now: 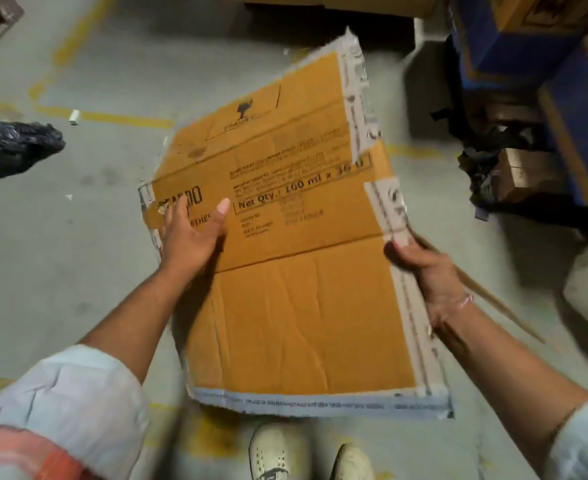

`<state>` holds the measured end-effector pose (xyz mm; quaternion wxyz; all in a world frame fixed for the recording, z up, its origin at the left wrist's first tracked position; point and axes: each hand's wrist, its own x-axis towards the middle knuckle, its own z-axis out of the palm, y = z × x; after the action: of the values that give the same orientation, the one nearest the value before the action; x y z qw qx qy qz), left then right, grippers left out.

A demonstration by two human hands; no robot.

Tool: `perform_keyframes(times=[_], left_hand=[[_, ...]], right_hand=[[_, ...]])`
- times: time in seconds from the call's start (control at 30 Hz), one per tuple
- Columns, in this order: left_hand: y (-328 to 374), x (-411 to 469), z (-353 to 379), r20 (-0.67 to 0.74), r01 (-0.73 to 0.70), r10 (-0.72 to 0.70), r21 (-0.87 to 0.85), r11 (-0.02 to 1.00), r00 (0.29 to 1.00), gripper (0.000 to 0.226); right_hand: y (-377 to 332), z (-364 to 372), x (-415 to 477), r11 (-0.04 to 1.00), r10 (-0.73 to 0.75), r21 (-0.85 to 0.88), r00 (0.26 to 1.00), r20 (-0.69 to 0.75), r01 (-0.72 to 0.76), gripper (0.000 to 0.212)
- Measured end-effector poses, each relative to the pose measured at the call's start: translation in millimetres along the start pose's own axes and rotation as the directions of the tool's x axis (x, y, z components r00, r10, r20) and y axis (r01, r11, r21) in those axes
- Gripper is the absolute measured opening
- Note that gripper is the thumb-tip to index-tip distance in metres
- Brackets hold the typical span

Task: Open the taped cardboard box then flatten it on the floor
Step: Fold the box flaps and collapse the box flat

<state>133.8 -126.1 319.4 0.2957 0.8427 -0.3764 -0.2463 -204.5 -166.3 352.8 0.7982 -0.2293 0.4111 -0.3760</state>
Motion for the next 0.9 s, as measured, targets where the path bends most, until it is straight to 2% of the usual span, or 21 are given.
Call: perform_keyframes(times=[0.07, 0.13, 0.2, 0.3, 0.37, 0.43, 0.5, 0.6, 0.7, 0.77, 0.83, 0.9], left_hand=[[-3.7, 5.7, -1.0, 0.034, 0.032, -0.035, 0.064, 0.997, 0.999, 0.119], [-8.3, 0.3, 8.8, 0.119, -0.071, 0.044, 0.232, 0.97, 0.992, 0.106], [-9.8, -11.2, 28.5, 0.185, -0.138, 0.087, 0.283, 0.949, 0.979, 0.1], [-8.8, -26.4, 54.0, 0.19, -0.191, 0.134, 0.326, 0.926, 0.973, 0.101], [-14.6, -27.0, 60.8, 0.114, -0.09, 0.062, 0.257, 0.962, 0.992, 0.106], [-22.4, -21.1, 59.1, -0.01, 0.129, -0.129, 0.022, 0.991, 0.992, 0.117], [-28.2, -13.4, 50.7, -0.04, 0.308, -0.317, -0.152, 0.939, 0.948, 0.125], [-45.0, 1.8, 34.3, 0.072, 0.461, -0.457, -0.217, 0.86, 0.886, 0.128], [-69.3, 11.9, 31.1, 0.3, 0.555, -0.489, -0.193, 0.809, 0.819, 0.126], [-78.3, 9.0, 34.9, 0.438, 0.615, -0.481, -0.241, 0.751, 0.759, 0.109], [-83.5, 3.2, 42.2, 0.462, 0.619, -0.466, -0.266, 0.739, 0.755, 0.089], [-90.3, -3.4, 50.0, 0.453, 0.581, -0.435, -0.257, 0.772, 0.778, 0.073]], right_hand=[[34.7, -21.6, -12.3, 0.989, 0.112, 0.092, 0.993, 0.035, -0.115, 0.033], [63.6, -38.4, -24.1, 0.971, 0.184, 0.161, 0.982, -0.036, -0.176, 0.031], [83.1, -52.4, -33.8, 0.949, 0.257, 0.221, 0.96, -0.115, -0.227, 0.031], [94.1, -65.0, -37.8, 0.909, 0.373, 0.256, 0.917, -0.144, -0.33, 0.054], [89.2, -70.9, -35.3, 0.899, 0.393, 0.285, 0.901, -0.184, -0.334, 0.063], [86.3, -78.1, -31.6, 0.894, 0.398, 0.317, 0.887, -0.234, -0.318, 0.057], [84.3, -81.7, -31.4, 0.895, 0.403, 0.321, 0.871, -0.28, -0.311, 0.051], [81.0, -95.7, -31.6, 0.876, 0.444, 0.346, 0.841, -0.31, -0.335, 0.046], [78.6, -111.8, -31.0, 0.866, 0.488, 0.305, 0.802, -0.345, -0.396, 0.043], [80.9, -120.0, -24.4, 0.861, 0.508, 0.245, 0.763, -0.399, -0.445, 0.046], [83.6, -127.8, -14.5, 0.869, 0.482, 0.143, 0.748, -0.457, -0.473, 0.05], [85.8, -130.4, -5.3, 0.822, 0.471, -0.026, 0.705, -0.53, -0.569, 0.056]])
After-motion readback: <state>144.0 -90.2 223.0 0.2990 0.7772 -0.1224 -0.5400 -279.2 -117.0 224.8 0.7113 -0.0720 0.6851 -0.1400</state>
